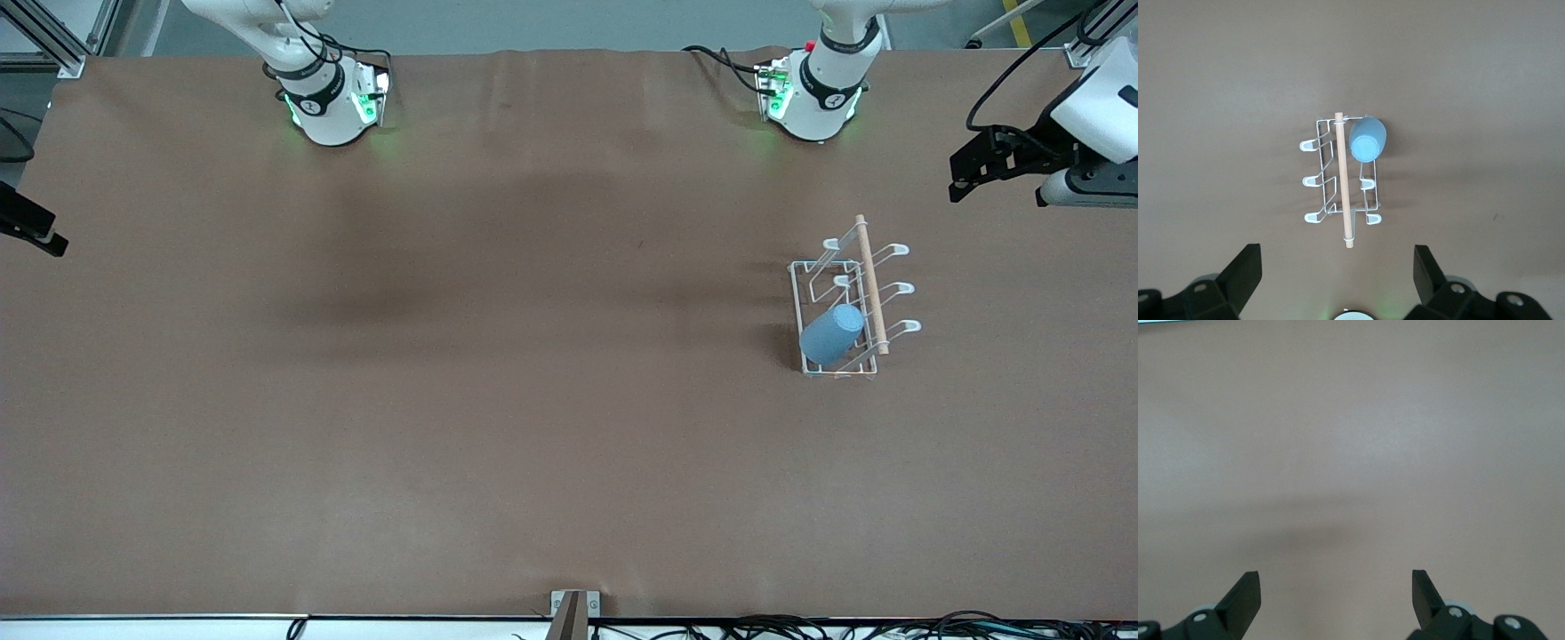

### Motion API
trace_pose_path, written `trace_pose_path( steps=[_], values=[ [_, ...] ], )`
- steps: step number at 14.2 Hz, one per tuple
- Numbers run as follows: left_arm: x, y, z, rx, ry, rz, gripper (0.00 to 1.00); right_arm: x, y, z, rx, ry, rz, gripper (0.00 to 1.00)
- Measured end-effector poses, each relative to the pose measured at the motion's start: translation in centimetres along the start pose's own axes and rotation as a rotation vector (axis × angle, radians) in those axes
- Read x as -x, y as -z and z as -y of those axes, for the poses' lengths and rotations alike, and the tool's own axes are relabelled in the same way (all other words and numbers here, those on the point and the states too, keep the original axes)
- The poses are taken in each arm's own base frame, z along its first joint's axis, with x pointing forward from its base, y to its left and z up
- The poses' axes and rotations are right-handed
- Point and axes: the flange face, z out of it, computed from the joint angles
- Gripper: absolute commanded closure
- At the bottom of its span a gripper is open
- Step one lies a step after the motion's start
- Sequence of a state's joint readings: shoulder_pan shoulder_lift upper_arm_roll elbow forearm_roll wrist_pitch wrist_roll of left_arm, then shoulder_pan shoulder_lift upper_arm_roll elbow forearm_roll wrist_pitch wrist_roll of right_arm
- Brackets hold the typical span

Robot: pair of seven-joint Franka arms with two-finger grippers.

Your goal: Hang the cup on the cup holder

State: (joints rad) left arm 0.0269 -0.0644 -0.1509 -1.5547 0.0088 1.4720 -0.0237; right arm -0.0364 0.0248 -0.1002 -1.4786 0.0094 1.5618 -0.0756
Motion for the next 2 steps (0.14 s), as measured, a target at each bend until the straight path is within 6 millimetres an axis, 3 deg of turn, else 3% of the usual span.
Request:
trace_pose_path(
  steps=[2],
  values=[
    [0.00,0.09,0.01,0.000,0.000,-0.002,0.00,0.00,-0.01,0.00,0.000,0.000,0.000,0.00]
  ],
)
